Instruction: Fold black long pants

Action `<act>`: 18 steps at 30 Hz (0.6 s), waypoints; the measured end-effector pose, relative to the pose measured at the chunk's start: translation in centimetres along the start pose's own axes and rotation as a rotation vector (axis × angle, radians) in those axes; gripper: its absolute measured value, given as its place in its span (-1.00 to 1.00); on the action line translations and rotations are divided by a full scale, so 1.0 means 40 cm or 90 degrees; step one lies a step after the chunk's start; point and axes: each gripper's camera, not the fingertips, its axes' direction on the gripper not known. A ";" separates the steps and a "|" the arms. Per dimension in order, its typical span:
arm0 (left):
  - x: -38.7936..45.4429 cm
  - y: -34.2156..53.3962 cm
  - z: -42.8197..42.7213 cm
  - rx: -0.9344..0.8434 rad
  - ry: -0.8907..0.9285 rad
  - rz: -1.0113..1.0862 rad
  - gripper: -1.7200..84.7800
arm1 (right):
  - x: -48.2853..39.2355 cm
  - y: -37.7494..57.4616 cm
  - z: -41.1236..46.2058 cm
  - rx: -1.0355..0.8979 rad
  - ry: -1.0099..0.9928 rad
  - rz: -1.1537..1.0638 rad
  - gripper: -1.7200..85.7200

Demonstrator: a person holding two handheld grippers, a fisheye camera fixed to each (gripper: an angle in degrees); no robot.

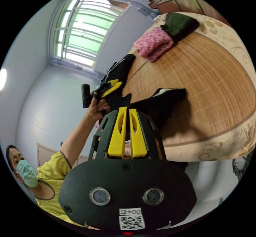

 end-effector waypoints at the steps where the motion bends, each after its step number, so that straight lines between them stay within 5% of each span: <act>1: -0.044 -0.022 0.019 0.011 0.081 -0.031 -0.69 | 0.044 0.010 -0.004 0.001 0.015 0.017 -0.93; 3: -0.092 -0.040 0.023 0.047 0.098 -0.059 -0.68 | 0.097 0.025 -0.006 -0.012 0.043 0.030 -0.91; 11: -0.196 0.077 -0.040 -0.006 -0.170 0.019 -0.68 | 0.199 0.180 -0.011 -0.006 0.350 0.125 -0.79; 18: -0.316 0.525 -0.199 0.052 -0.323 -0.108 -0.73 | 0.037 0.347 0.112 0.027 0.427 -0.064 -0.84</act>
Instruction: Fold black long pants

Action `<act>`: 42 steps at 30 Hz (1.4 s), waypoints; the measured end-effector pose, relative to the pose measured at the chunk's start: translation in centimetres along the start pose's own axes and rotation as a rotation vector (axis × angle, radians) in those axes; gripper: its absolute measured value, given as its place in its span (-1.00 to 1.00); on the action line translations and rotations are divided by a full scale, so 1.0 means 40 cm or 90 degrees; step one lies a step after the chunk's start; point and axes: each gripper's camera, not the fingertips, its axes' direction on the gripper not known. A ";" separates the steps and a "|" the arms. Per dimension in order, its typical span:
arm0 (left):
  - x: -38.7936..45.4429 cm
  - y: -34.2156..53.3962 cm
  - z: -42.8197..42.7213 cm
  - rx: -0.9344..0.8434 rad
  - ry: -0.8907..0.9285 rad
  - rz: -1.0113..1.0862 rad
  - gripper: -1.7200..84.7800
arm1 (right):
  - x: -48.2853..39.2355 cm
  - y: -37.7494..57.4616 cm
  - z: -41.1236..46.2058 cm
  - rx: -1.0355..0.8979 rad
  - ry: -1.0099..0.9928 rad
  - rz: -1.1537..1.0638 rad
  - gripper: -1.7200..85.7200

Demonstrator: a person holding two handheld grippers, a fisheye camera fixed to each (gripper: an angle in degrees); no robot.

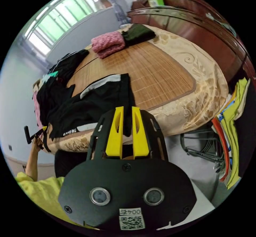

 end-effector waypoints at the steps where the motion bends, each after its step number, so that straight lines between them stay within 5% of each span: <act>1: -0.034 0.063 -0.012 0.012 -0.027 -0.034 -0.75 | -0.055 0.022 0.023 -0.013 -0.012 -0.029 -0.89; 7: -0.084 0.217 0.020 0.018 -0.102 -0.104 -0.82 | -0.314 0.089 0.171 -0.116 -0.064 -0.118 -0.91; 22: 0.042 0.144 0.361 -0.089 -0.183 0.016 -0.74 | -0.769 0.190 0.466 -0.286 0.099 -0.248 -0.98; 27: 0.089 0.212 0.409 -0.056 -0.242 0.099 -0.74 | -0.818 0.245 0.483 -0.256 0.107 -0.236 -0.98; 36: 0.076 0.314 0.475 -0.011 -0.121 0.074 -0.70 | -0.851 0.383 0.470 -0.133 0.040 -0.263 -0.98; 40: 0.014 0.379 0.420 0.018 0.018 0.041 -0.68 | -0.874 0.418 0.472 -0.133 0.032 -0.259 -0.97; 42: -0.015 0.434 0.372 0.069 -0.039 0.033 -0.67 | -0.880 0.432 0.472 -0.133 0.026 -0.258 -0.97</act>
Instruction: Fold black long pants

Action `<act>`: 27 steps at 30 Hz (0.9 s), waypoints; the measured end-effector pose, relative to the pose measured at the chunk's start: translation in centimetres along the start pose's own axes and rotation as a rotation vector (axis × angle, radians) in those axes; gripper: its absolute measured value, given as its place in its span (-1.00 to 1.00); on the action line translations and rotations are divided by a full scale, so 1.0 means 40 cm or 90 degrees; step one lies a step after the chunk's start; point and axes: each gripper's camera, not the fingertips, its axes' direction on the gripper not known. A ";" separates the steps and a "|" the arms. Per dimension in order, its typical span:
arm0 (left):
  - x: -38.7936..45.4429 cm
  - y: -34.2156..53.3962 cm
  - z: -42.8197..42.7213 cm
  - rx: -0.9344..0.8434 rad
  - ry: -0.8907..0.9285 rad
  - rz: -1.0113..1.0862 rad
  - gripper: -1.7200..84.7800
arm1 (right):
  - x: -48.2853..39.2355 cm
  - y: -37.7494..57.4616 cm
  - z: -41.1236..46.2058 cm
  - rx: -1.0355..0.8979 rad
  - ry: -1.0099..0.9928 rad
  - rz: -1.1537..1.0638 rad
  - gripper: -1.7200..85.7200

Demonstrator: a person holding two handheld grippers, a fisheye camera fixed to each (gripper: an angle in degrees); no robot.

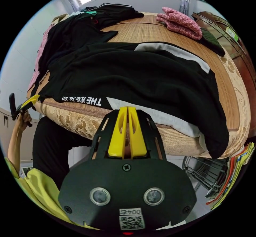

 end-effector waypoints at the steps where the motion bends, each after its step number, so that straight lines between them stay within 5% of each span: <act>1: -0.021 0.033 -0.025 0.013 -0.042 -0.003 -0.66 | -0.008 0.007 0.002 0.002 -0.003 0.000 -0.97; 8: -0.107 0.159 -0.031 -0.032 -0.119 -0.043 -0.62 | -0.074 0.045 0.014 0.010 0.030 -0.015 -0.97; 20: -0.157 0.211 0.025 -0.075 -0.067 -0.133 -0.79 | -0.102 0.098 0.027 0.018 -0.005 -0.014 -0.85; 27: -0.138 0.251 -0.056 -0.001 -0.016 -0.146 -0.91 | -0.090 0.119 0.038 0.016 -0.019 -0.002 -0.86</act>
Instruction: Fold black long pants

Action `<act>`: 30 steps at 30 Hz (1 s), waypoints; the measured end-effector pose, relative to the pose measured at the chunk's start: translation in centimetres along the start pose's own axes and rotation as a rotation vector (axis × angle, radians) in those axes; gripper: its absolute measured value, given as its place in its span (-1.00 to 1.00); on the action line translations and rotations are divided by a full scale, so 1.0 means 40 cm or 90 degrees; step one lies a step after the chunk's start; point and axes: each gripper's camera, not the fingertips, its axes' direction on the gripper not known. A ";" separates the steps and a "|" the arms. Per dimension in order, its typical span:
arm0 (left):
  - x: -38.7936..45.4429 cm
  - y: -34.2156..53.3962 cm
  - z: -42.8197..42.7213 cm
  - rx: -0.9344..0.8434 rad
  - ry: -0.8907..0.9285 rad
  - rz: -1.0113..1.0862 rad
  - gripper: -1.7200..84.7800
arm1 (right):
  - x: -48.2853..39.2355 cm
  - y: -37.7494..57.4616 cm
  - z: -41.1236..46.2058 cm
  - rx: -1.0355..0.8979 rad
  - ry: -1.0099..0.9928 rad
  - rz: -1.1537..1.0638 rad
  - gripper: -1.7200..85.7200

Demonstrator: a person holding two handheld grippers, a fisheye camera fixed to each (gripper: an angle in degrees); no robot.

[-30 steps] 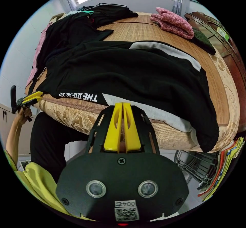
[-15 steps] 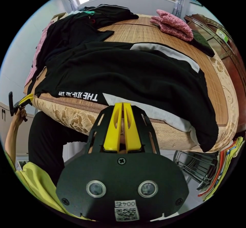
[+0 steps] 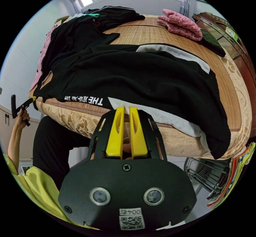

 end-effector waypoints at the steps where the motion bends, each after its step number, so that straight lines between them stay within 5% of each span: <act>1: 0.010 0.007 -0.015 0.012 0.010 0.002 -0.92 | 0.006 0.004 0.002 0.000 -0.009 0.004 -0.86; 6: 0.121 0.043 -0.111 0.073 0.052 0.135 -0.92 | 0.030 0.019 0.008 0.000 -0.032 0.016 -0.87; 10: 0.201 0.092 -0.096 -0.041 0.045 0.261 -0.91 | 0.048 0.029 0.014 -0.001 -0.042 0.020 -0.88; 19: 0.149 0.060 -0.081 -0.014 0.011 0.106 -0.78 | 0.092 0.048 0.023 0.001 -0.053 0.030 -0.89; 30: 0.340 -0.108 0.120 -0.184 -0.179 0.180 -0.70 | 0.109 0.067 0.025 0.016 0.020 -0.010 -0.85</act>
